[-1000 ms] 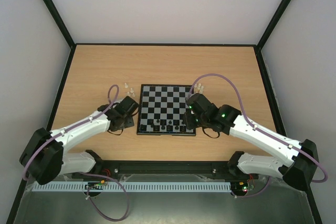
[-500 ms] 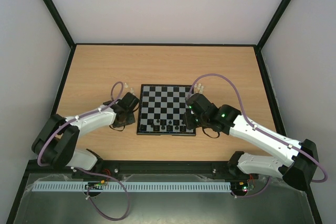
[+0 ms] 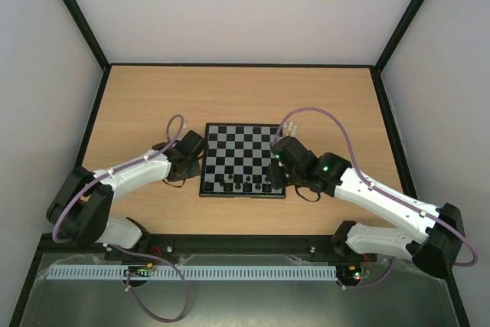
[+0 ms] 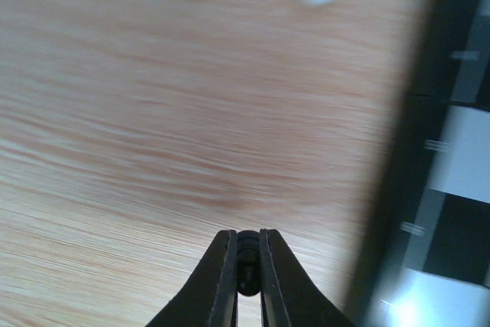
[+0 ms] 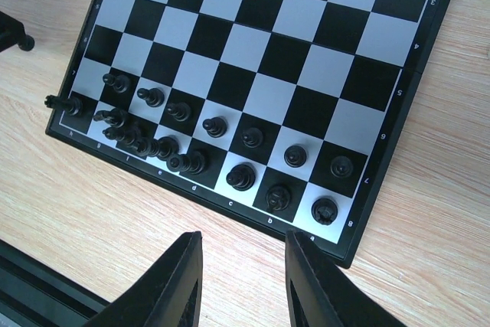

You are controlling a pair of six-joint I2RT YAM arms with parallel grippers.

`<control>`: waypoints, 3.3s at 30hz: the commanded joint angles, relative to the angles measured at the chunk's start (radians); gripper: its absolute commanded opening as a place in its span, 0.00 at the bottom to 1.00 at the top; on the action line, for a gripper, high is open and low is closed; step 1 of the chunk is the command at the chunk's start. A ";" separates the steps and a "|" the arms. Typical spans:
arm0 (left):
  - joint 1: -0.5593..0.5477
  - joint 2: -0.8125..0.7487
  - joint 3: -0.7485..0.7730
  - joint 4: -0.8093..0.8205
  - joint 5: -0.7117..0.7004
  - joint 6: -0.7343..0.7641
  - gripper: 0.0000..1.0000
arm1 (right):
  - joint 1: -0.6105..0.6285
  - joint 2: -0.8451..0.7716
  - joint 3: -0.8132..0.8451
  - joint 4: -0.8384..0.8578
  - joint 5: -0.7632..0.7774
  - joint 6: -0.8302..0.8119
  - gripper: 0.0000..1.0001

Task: Set up the chess pieces on the board
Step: Pick up the chess piece at the center of the board, then place the chess piece on the chessboard, then adjust the chess piece on the chessboard.

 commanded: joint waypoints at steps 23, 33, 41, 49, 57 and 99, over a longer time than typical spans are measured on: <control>-0.237 0.168 0.237 -0.106 0.015 0.015 0.04 | -0.004 0.012 -0.013 -0.015 0.022 0.002 0.31; -0.242 0.180 0.211 -0.104 0.016 0.010 0.05 | -0.003 0.007 -0.025 -0.009 0.021 0.004 0.31; -0.244 0.185 0.215 -0.101 0.023 0.010 0.14 | -0.003 0.004 -0.030 -0.008 0.022 0.003 0.31; -0.244 0.129 0.238 -0.134 0.007 -0.007 0.30 | -0.003 0.006 -0.030 -0.008 0.024 0.004 0.31; -0.278 0.067 0.312 -0.192 -0.015 -0.014 0.31 | -0.003 0.006 -0.028 -0.008 0.020 0.006 0.31; -0.379 0.239 0.371 -0.147 0.030 -0.017 0.10 | -0.004 -0.022 -0.044 -0.015 0.023 -0.001 0.31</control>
